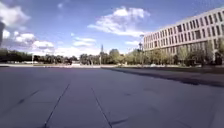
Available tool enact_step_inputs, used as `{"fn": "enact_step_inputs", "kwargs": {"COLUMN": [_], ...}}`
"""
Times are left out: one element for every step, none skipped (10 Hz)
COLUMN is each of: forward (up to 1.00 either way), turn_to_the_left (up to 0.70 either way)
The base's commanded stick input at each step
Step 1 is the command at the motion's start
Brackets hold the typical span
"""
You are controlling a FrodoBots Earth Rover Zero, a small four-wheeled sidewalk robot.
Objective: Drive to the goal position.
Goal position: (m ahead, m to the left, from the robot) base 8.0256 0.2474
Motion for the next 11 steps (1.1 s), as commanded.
{"fn": "enact_step_inputs", "kwargs": {"forward": [0.7, 0.7, 0.7, 0.7, 0.7, 0.7, 0.7, 0.7, 0.7, 0.7, 0.7], "turn_to_the_left": [-0.03, 0.0, 0.0, 0.0, 0.08, 0.14, 0.14, 0.14, 0.1, 0.06, 0.0]}}
